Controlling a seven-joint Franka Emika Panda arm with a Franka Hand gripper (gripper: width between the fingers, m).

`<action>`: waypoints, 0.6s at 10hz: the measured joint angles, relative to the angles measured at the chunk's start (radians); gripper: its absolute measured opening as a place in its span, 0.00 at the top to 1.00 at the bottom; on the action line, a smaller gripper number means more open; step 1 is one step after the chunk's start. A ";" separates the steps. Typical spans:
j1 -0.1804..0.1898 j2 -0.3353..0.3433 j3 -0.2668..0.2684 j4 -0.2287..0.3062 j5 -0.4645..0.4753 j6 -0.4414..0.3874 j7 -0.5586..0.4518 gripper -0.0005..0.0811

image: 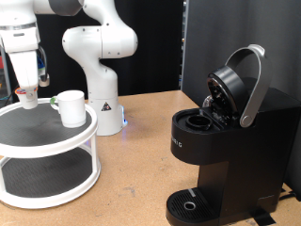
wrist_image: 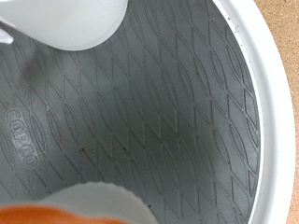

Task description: Make a cup of coffee with the keurig machine

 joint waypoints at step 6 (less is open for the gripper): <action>0.070 -0.008 0.025 0.012 0.274 -0.017 0.109 0.47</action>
